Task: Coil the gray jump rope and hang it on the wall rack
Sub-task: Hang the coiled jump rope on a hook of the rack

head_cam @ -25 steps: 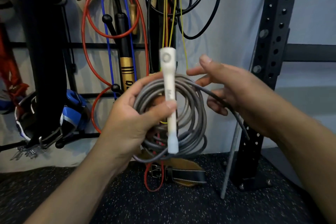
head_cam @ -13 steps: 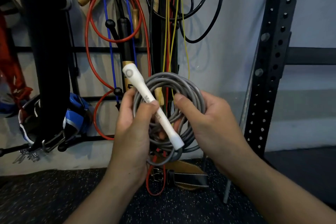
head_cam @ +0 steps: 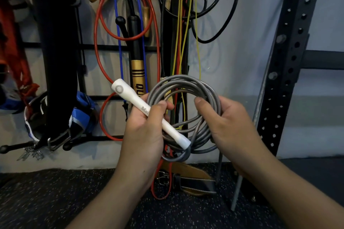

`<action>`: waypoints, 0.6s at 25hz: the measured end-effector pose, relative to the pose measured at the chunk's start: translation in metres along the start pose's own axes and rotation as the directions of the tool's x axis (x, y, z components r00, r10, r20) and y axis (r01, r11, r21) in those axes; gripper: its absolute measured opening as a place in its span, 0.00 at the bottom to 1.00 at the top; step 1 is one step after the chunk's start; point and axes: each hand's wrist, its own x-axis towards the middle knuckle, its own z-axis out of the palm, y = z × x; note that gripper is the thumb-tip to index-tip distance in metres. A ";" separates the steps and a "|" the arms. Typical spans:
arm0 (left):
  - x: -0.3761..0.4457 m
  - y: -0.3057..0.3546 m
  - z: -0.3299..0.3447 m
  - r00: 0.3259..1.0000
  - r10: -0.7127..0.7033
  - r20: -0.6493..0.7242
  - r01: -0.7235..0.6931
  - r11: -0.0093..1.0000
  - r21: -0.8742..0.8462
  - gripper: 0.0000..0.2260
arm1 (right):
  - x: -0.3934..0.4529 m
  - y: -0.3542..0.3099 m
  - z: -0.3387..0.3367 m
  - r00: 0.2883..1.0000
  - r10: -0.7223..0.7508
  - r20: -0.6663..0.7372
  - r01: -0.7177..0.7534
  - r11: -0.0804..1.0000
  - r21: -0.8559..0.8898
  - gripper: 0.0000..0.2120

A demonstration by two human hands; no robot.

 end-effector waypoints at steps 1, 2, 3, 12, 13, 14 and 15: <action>0.002 -0.001 -0.001 1.000 0.026 0.001 -0.026 0.999 0.046 0.12 | 0.001 0.004 0.002 1.000 -0.007 -0.010 0.007 1.000 0.004 0.18; 0.006 -0.002 -0.002 0.998 0.059 0.015 -0.060 0.994 0.091 0.11 | 0.004 0.006 0.004 1.000 -0.007 -0.021 0.008 1.000 0.020 0.17; 0.011 0.001 -0.002 0.996 0.081 0.021 -0.083 0.988 0.132 0.09 | 0.009 0.006 0.006 1.000 0.000 -0.023 0.001 0.999 0.049 0.16; 0.119 0.129 0.007 0.983 0.168 0.069 -0.180 0.943 0.281 0.15 | 0.127 -0.097 0.009 0.998 0.028 0.062 -0.040 0.979 0.200 0.08; 0.137 0.152 0.009 0.986 0.153 0.069 -0.166 0.943 0.288 0.16 | 0.145 -0.119 0.008 0.996 0.050 0.079 -0.066 0.976 0.210 0.07; 0.154 0.176 0.012 0.988 0.142 0.064 -0.154 0.944 0.291 0.17 | 0.162 -0.143 0.006 0.993 0.067 0.099 -0.088 0.971 0.222 0.07; 0.174 0.201 0.014 0.990 0.133 0.051 -0.142 0.947 0.289 0.17 | 0.181 -0.169 0.004 0.990 0.075 0.121 -0.102 0.966 0.239 0.06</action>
